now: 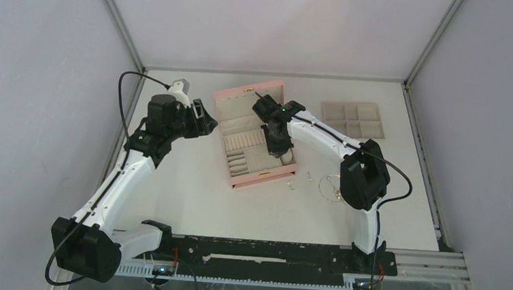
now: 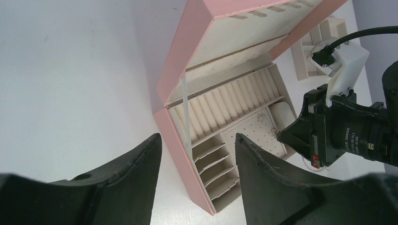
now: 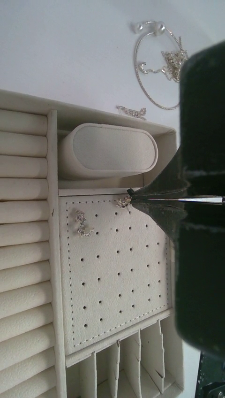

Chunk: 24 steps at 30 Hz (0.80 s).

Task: Organize the mixed jewelry
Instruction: Place the jewelry in the jewelry box.

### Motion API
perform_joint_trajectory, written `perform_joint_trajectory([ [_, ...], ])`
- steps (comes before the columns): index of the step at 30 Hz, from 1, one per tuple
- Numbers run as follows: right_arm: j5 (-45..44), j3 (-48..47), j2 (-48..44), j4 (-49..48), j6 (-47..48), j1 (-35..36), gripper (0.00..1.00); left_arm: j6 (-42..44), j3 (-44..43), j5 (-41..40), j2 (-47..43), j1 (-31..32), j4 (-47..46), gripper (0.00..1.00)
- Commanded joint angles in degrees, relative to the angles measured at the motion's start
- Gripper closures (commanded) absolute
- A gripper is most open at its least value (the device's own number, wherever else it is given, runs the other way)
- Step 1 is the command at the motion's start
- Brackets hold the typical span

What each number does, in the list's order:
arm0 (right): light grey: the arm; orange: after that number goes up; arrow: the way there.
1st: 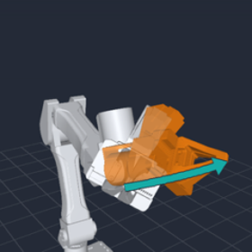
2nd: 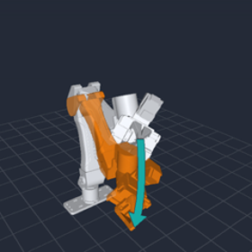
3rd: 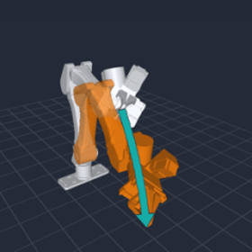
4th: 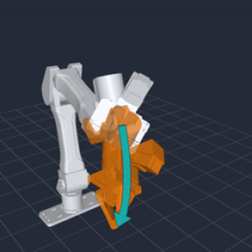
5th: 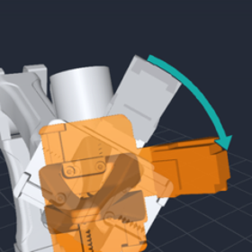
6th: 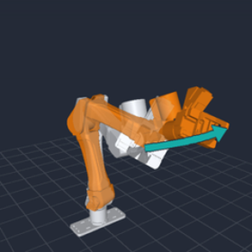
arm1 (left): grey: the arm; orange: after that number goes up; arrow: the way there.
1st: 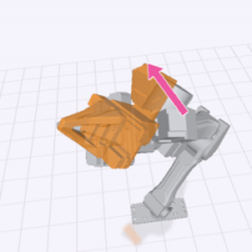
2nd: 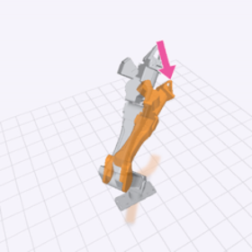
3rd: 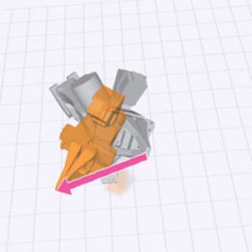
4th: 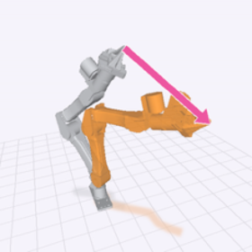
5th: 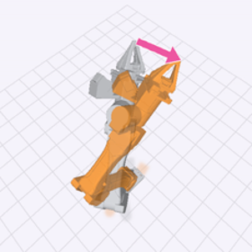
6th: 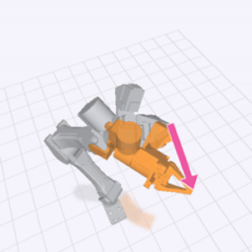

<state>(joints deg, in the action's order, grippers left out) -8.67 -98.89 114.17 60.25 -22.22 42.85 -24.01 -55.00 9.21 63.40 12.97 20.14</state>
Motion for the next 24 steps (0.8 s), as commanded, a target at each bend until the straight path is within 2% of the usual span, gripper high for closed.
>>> perform_joint_trajectory([
  [1,-1.79,-2.1,0.05,-0.23,1.55,0.48,1.0,0.41,-3.23,0.47,-0.08,-0.29,-1.33,0.36],
  [24,-4.09,-2.8,0.06,0.03,3.95,1.88,1.0,0.25,-3.45,0.48,0.15,-0.32,-1.24,0.36],
])
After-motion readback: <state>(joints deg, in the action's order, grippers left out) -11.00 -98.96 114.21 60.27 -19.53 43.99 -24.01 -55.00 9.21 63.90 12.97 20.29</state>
